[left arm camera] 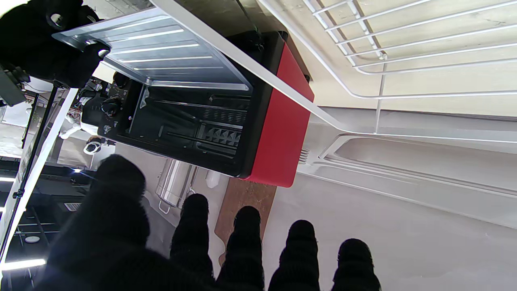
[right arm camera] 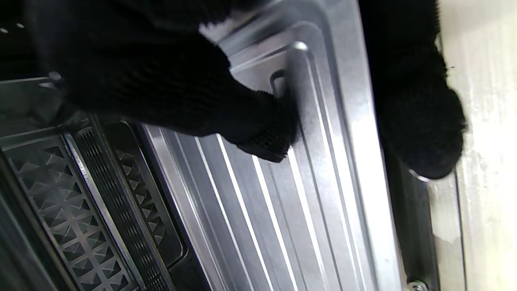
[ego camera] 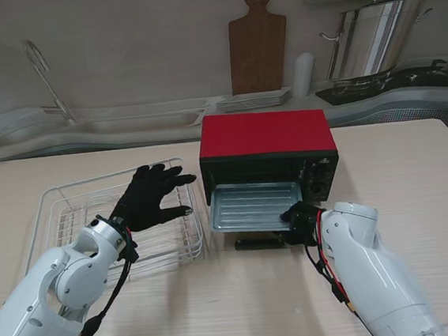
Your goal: Slide the trays into the oven
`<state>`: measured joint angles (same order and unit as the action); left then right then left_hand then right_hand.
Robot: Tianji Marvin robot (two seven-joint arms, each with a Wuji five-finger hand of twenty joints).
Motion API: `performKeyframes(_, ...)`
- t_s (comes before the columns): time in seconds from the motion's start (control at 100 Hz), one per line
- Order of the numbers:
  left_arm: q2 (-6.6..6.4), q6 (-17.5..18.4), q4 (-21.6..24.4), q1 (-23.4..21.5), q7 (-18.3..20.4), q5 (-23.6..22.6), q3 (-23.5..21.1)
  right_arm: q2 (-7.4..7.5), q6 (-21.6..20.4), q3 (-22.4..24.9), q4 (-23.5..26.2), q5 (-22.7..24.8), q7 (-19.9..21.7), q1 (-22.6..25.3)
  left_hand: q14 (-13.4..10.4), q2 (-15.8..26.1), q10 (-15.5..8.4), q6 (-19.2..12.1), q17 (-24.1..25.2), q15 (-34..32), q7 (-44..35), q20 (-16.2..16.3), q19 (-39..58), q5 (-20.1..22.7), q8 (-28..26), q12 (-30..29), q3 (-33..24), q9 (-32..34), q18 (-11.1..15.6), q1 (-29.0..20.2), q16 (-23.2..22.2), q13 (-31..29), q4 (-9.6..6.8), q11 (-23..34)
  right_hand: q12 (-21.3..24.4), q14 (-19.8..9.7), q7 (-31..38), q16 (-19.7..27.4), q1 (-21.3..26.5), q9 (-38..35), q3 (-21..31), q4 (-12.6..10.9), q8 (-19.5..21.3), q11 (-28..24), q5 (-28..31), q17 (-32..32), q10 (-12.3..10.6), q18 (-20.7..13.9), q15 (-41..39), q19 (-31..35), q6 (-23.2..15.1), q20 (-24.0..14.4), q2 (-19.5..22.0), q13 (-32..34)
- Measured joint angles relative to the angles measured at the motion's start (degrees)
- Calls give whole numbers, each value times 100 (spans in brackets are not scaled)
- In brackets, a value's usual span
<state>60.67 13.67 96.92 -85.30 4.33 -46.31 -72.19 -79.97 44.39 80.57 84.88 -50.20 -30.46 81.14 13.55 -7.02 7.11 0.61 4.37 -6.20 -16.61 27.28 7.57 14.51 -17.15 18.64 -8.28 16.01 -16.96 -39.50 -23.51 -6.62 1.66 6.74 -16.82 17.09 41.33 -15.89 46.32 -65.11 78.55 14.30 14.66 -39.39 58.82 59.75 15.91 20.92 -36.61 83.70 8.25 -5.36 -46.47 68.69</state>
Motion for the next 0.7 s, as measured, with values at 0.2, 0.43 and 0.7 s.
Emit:
performKeyframes(0.2,1,-34,-3,0,-4,0,0,-10,-5,-13,-107,44,13,-98,0,0,0,0,0,0,0,-2,0,0,0,0,0,-1,0,0,0,0,0,-7,-2,0,21,-1,0,1,0,0,46,0,0,36,0,0,0,0,10,0,1,0)
performKeyframes(0.43,2,-36,-21,6,-8,8,5,-15,-55,-21,-127,56,5,-111,0,0,-1,0,0,0,0,-6,0,0,0,0,0,-1,1,0,0,0,0,-13,-3,0,33,-1,0,1,0,0,47,-6,0,36,0,-1,0,0,10,0,1,0)
performKeyframes(0.7,2,-30,-32,13,-17,19,10,-20,-155,-38,-80,104,-24,-65,0,0,-1,0,0,0,0,-15,0,0,0,0,0,-1,1,0,0,0,0,-16,-24,0,36,-1,0,62,-6,8,48,-84,-2,29,2,-14,0,0,14,0,1,0)
